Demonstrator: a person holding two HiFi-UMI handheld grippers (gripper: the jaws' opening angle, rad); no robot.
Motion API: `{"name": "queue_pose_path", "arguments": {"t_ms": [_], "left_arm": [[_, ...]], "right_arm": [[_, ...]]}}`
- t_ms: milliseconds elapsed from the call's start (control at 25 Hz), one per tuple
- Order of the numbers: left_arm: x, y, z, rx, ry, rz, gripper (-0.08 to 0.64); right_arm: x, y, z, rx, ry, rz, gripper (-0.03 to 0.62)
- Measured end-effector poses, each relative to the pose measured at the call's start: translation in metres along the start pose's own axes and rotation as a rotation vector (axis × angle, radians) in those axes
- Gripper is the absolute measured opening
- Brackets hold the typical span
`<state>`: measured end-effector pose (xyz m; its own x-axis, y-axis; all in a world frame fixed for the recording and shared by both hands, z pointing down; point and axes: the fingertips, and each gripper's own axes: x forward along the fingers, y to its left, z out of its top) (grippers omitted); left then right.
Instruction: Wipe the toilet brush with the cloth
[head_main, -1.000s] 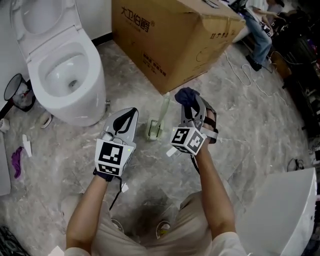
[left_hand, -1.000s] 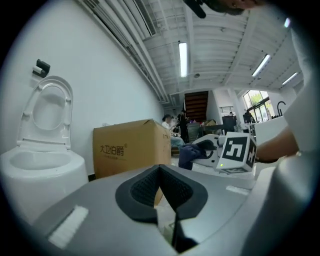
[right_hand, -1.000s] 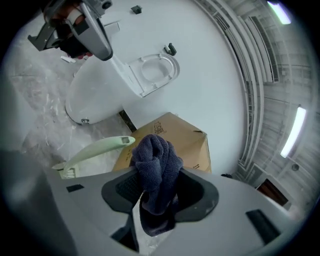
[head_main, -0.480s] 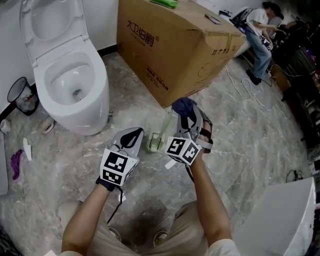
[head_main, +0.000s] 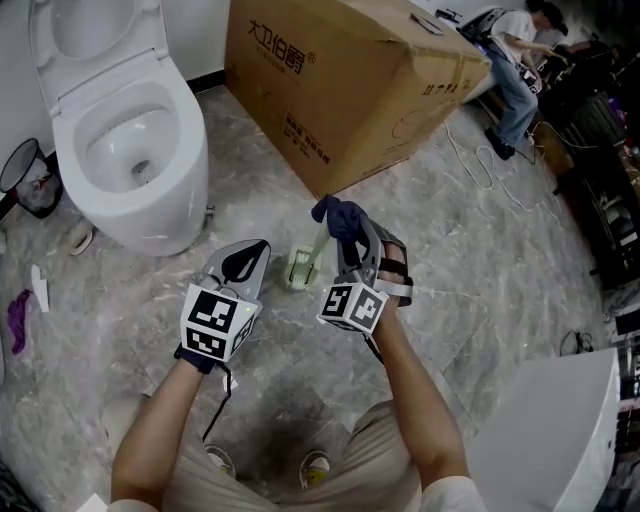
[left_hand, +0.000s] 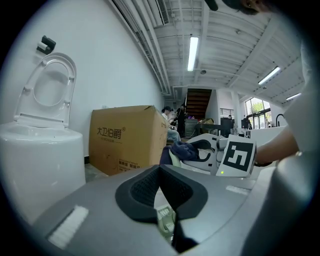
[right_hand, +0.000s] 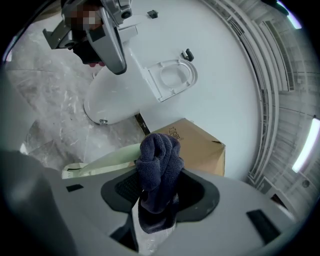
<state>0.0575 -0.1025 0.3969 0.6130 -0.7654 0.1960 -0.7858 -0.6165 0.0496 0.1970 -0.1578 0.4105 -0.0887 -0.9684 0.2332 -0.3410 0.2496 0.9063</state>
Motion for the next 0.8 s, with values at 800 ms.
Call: {"name": "queue_pose_path", "arguments": {"t_ms": [800], "left_arm": [[0.003, -0.001, -0.002, 0.004, 0.002, -0.025, 0.000]], "right_arm": [[0.013, 0.068, -0.038, 0.040, 0.126, 0.259, 0.189]]}}
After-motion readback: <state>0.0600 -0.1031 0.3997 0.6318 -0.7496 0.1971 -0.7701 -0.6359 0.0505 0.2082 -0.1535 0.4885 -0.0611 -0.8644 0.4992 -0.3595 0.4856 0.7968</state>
